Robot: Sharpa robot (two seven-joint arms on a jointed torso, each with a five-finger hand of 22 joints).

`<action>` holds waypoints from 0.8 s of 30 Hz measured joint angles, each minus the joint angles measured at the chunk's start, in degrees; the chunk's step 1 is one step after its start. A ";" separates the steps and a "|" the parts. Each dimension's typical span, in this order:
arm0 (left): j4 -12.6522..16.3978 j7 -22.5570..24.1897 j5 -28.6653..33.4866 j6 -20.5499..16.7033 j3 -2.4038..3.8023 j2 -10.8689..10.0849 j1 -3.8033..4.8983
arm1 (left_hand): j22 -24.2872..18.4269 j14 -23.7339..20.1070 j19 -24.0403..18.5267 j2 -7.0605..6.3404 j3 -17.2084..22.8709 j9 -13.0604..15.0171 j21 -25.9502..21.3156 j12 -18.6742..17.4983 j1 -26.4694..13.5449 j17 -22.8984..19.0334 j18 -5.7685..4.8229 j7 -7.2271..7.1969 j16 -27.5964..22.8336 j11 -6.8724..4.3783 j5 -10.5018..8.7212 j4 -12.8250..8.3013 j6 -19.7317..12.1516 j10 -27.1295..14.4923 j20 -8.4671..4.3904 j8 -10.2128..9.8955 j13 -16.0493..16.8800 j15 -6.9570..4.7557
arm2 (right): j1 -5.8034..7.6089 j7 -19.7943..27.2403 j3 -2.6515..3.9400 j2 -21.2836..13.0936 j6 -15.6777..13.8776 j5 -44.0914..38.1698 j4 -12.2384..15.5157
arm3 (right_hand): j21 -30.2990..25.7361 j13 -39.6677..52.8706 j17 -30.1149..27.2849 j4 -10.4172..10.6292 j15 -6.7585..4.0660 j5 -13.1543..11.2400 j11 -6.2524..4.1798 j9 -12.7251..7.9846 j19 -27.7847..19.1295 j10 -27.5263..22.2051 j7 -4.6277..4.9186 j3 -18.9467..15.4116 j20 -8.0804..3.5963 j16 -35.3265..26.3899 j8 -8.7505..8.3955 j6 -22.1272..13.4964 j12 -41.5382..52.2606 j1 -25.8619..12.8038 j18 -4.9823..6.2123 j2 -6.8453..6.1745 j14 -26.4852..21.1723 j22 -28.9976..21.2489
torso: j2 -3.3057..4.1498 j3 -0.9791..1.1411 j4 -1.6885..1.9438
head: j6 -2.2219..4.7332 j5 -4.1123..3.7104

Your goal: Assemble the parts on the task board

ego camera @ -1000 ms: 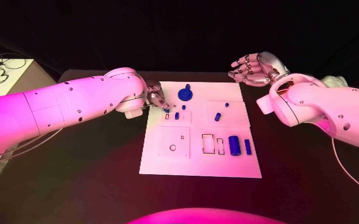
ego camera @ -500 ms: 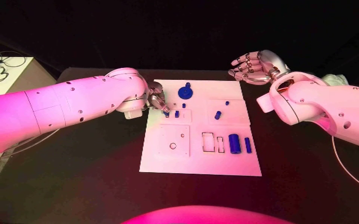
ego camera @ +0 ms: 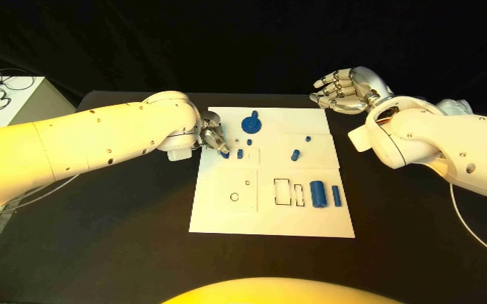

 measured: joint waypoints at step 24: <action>-0.12 -0.03 -0.93 0.71 0.06 0.44 0.09 | 0.00 0.00 0.00 0.05 -0.16 0.43 -0.02 0.00 0.05 0.00 0.00 0.00 0.00 0.01 -0.08 -0.16 0.00 0.00 0.00 0.00 -0.23 0.01 | -0.01 0.03 0.00 0.00 0.00 0.01 0.02 | 0.00 0.01 0.01 0.00 0.00 0.00 0.00 0.00 0.00 0.00 0.00 0.00 0.00 0.00 0.00 0.00 0.00 0.00 0.00 0.00 0.00 0.01 | 0.00 -0.03 0.02 | -0.51 -0.14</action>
